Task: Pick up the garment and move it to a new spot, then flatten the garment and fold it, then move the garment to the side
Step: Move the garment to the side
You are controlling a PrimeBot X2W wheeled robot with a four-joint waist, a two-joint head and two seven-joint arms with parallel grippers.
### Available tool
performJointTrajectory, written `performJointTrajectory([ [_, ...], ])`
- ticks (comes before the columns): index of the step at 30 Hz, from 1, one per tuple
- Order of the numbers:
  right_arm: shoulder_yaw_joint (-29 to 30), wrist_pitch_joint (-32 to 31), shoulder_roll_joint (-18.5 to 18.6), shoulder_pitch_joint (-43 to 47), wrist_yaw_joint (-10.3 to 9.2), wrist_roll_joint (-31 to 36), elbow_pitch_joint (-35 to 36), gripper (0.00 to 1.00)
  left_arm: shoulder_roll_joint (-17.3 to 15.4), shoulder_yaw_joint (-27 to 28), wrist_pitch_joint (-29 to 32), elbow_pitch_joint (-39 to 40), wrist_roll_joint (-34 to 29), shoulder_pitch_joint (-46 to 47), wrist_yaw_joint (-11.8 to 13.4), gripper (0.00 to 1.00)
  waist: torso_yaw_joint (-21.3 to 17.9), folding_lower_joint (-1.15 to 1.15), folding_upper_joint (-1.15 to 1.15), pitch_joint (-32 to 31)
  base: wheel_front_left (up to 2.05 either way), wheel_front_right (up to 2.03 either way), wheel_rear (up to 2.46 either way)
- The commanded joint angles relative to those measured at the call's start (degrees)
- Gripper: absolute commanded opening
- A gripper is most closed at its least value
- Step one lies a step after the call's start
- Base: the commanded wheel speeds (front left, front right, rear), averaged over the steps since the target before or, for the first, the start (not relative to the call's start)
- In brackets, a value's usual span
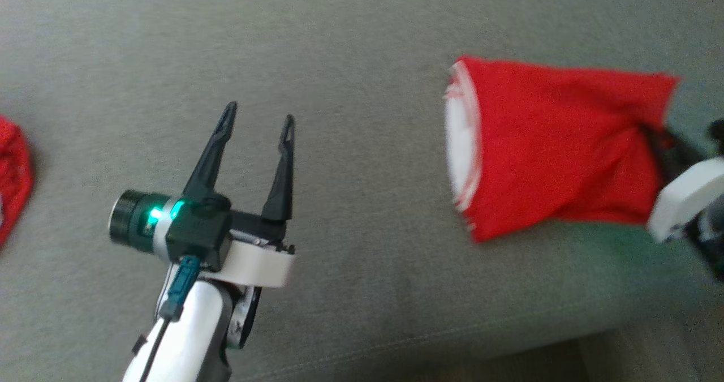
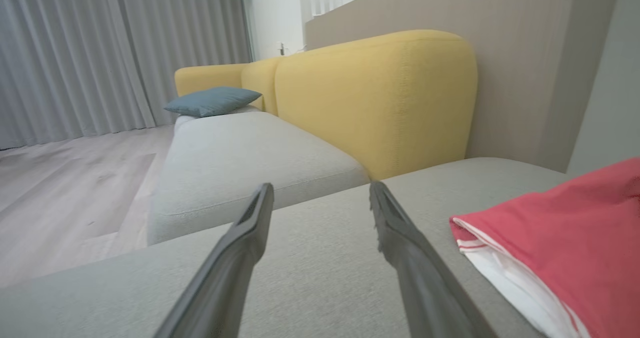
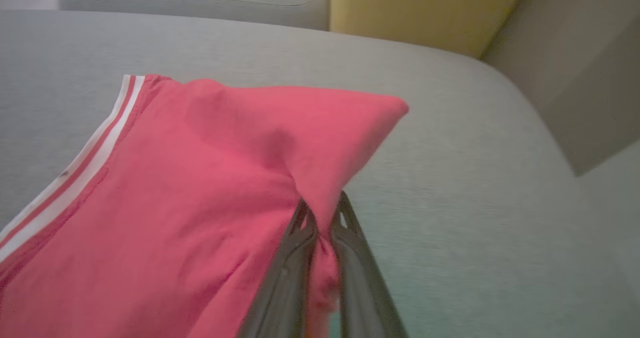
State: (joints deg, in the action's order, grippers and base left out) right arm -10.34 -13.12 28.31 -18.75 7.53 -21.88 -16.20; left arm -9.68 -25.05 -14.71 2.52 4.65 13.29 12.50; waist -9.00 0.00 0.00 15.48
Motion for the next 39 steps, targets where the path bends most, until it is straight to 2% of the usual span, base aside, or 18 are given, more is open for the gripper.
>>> performJointTrajectory([
  [1,1.1,0.5,3.2,-2.1,-0.04,0.6,1.1,0.0,-0.2,1.5,-0.3,1.9,-0.7,2.8,-0.6,1.0,-2.4,0.0,0.0,2.6,0.0,0.0,0.0],
  [7,6.2,0.2,7.4,-6.1,-0.04,3.5,-0.5,0.0,0.1,-0.1,-0.3,1.6,-1.8,5.6,-2.0,1.0,-3.4,0.0,0.0,6.1,0.0,0.0,0.0],
  [12,9.9,-0.9,9.1,-9.7,-0.04,7.6,-2.0,0.0,0.4,-1.3,-0.3,1.4,-2.8,8.3,-2.9,1.0,-3.0,0.0,0.0,9.7,0.0,0.0,0.0],
  [18,13.2,-0.5,9.8,-14.3,-0.04,12.7,-6.8,0.0,1.0,-2.8,-0.3,1.5,-3.9,12.2,-4.1,1.0,-1.1,0.0,0.0,14.1,0.0,0.0,0.0],
  [27,18.2,4.7,9.0,-18.6,-0.04,18.0,-15.0,0.0,2.1,-4.2,-0.3,1.7,-4.4,15.9,-4.8,1.0,1.6,0.0,0.0,18.3,0.0,0.0,0.0],
  [28,18.9,6.0,8.6,-19.0,-0.04,18.5,-15.8,0.1,2.2,-4.3,-0.3,1.7,-4.4,16.1,-4.8,1.0,1.8,0.0,0.0,18.5,0.0,0.0,0.0],
  [29,19.5,7.1,8.3,-19.2,-0.04,19.1,-16.5,0.07,2.2,-4.3,-0.3,1.7,-4.3,16.2,-4.8,1.0,1.9,0.0,0.0,18.7,0.0,0.0,0.0],
  [30,20.1,7.9,7.8,-19.3,-0.04,19.7,-17.2,0.25,2.3,-4.3,-0.3,1.7,-4.3,16.3,-4.7,1.0,2.1,0.0,0.0,18.9,0.0,0.0,0.0],
  [31,20.8,8.8,7.2,-19.5,-0.04,20.3,-17.8,0.65,2.3,-4.3,-0.3,1.6,-4.2,16.3,-4.6,1.0,2.2,0.0,0.0,18.9,0.0,0.0,0.0],
  [32,21.6,9.6,6.7,-19.5,-0.04,21.2,-18.1,1.0,2.3,-4.1,-0.3,1.6,-4.1,16.2,-4.5,1.0,2.2,0.0,0.0,18.8,0.0,0.0,0.0],
  [35,24.3,11.7,4.3,-19.0,-0.04,23.0,-18.9,1.0,2.1,-3.7,-0.3,1.4,-3.8,15.7,-4.1,1.0,2.2,0.0,0.0,18.0,0.0,0.0,0.0],
  [39,27.3,16.6,-0.6,-16.1,-0.04,24.0,-15.9,1.0,1.6,-2.9,-0.3,1.0,-3.2,14.1,-3.4,1.0,2.1,0.0,0.0,15.5,0.0,0.0,0.0],
])
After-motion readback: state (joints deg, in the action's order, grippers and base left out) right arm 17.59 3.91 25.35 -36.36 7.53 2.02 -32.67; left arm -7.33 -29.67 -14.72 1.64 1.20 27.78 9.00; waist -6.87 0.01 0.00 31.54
